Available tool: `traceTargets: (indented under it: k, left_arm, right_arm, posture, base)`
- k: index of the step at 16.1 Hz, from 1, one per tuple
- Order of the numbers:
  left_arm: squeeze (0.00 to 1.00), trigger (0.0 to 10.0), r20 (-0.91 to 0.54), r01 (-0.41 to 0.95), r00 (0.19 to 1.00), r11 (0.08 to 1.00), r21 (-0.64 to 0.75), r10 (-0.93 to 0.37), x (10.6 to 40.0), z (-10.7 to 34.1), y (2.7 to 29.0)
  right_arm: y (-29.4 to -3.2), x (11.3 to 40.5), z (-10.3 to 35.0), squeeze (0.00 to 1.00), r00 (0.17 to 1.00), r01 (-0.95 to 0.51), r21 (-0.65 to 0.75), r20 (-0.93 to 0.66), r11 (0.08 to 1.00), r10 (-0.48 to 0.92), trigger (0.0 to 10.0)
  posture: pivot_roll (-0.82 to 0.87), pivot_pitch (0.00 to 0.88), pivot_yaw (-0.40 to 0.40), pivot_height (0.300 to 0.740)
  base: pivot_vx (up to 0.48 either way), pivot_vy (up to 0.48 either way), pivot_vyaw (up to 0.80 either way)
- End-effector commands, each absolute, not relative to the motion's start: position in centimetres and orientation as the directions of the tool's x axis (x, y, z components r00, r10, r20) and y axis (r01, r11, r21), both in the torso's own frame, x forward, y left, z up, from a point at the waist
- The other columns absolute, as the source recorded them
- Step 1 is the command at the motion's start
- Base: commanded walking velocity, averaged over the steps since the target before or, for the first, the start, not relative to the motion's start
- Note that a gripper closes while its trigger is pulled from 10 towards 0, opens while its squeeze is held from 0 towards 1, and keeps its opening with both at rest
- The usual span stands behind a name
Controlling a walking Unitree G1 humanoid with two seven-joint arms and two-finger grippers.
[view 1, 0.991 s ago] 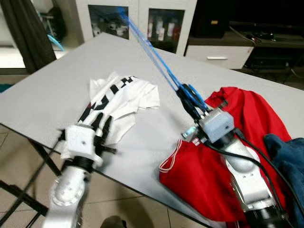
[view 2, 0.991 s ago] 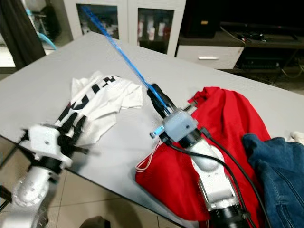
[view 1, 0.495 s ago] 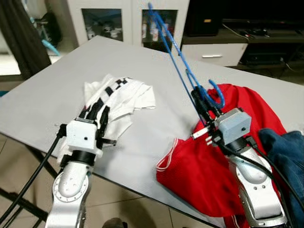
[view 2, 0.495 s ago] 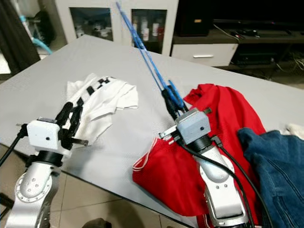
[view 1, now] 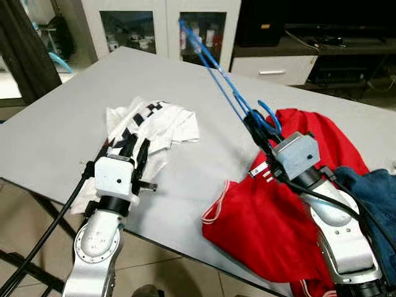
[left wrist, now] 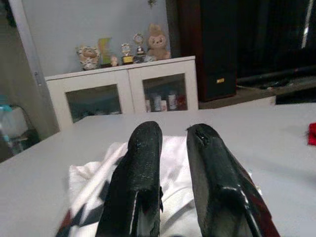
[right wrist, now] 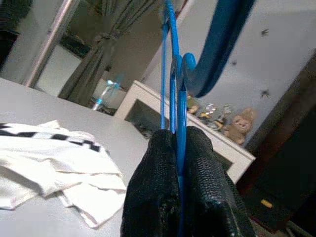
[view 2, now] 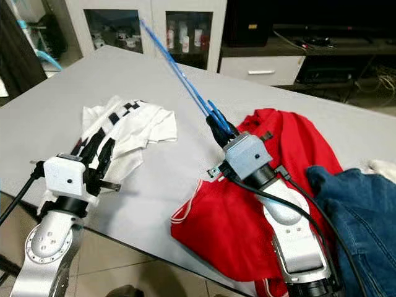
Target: Hang hanger
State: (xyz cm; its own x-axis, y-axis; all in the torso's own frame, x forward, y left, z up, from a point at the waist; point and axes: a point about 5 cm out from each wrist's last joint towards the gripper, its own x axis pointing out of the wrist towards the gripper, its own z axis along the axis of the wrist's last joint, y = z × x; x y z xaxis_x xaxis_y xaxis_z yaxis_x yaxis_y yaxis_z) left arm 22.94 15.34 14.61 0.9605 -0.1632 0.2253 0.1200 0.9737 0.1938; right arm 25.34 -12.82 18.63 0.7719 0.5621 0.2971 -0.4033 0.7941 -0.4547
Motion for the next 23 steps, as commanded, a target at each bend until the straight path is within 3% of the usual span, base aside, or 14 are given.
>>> traceTargets:
  k: [1, 3, 10, 17, 21, 23]
  left_arm:
    - [0.00, 10.0, 0.244, 0.138, 0.950, 0.964, 0.225, -0.193, 23.0, 15.2, 14.9]
    - [0.00, 10.0, 0.248, 0.174, 0.938, 0.946, 0.273, -0.244, 23.3, 15.5, 14.7]
    - [0.00, 10.0, 0.185, 0.162, 0.957, 0.939, 0.302, -0.224, 25.0, 15.1, 16.8]
    - [0.00, 10.0, 0.142, 0.276, 0.928, 0.893, 0.356, -0.343, 24.7, 15.3, 17.7]
    - [0.00, 10.0, 0.113, 0.316, 0.919, 0.876, 0.363, -0.378, 24.5, 15.1, 18.2]
    - [0.00, 10.0, 0.031, 0.342, 0.924, 0.857, 0.386, -0.382, 24.5, 14.1, 18.4]
  right_arm:
    - [-12.8, 25.2, 18.6, 0.00, 0.776, -0.410, -0.435, 0.296, 0.802, 0.557, 10.0]
    - [-12.4, 24.9, 18.5, 0.00, 0.781, -0.408, -0.415, 0.303, 0.813, 0.547, 10.0]
    - [-12.2, 25.2, 16.9, 0.00, 0.805, -0.415, -0.382, 0.268, 0.825, 0.529, 10.0]
    - [-11.8, 25.7, 17.3, 0.00, 0.656, -0.584, -0.436, 0.244, 0.685, 0.715, 10.0]
    - [-11.8, 25.4, 17.0, 0.00, 0.650, -0.596, -0.418, 0.251, 0.686, 0.717, 10.0]
    - [-11.7, 25.5, 16.9, 0.00, 0.646, -0.586, -0.441, 0.251, 0.680, 0.720, 10.0]
  posture:
    - [0.04, 0.000, -0.025, 0.740]
    - [0.02, 0.000, -0.009, 0.740]
    - [0.00, 0.000, 0.022, 0.740]
    - [0.03, 0.000, 0.001, 0.740]
    - [0.03, 0.000, 0.000, 0.740]
    - [0.03, 0.001, 0.009, 0.740]
  base:
    - [0.000, 0.000, 0.00]
    - [0.000, 0.000, 0.00]
    - [0.000, 0.000, 0.00]
    - [0.000, 0.000, 0.00]
    - [0.000, 0.000, 0.00]
    - [0.000, 0.000, 0.00]
